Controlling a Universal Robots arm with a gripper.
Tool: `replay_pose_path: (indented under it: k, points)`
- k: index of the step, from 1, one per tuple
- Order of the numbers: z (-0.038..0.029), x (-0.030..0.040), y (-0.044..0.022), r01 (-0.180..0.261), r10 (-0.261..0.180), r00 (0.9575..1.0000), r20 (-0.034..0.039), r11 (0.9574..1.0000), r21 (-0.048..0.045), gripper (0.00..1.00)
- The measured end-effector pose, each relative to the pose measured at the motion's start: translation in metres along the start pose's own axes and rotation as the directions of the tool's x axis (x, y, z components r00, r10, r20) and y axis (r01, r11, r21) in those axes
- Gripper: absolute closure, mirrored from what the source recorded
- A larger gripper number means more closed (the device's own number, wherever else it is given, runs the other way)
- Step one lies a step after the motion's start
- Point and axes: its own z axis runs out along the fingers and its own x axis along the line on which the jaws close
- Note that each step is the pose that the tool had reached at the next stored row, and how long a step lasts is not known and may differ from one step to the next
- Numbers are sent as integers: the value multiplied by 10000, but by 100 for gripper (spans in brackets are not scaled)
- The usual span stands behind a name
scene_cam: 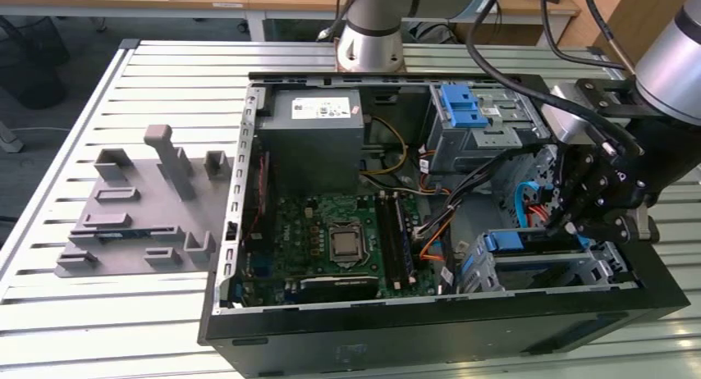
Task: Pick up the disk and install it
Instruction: 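Insert the first disk wire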
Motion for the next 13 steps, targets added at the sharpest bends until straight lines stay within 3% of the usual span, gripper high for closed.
replay_pose_path:
  k: [3,4,13]
  points:
    - [0,0,0,-1,1,10000,9,10000,-2,82]
    - [-4,0,0,0,0,10000,10,10000,-3,76]
    - [-102,2,2,0,0,10000,5,10000,-3,76]
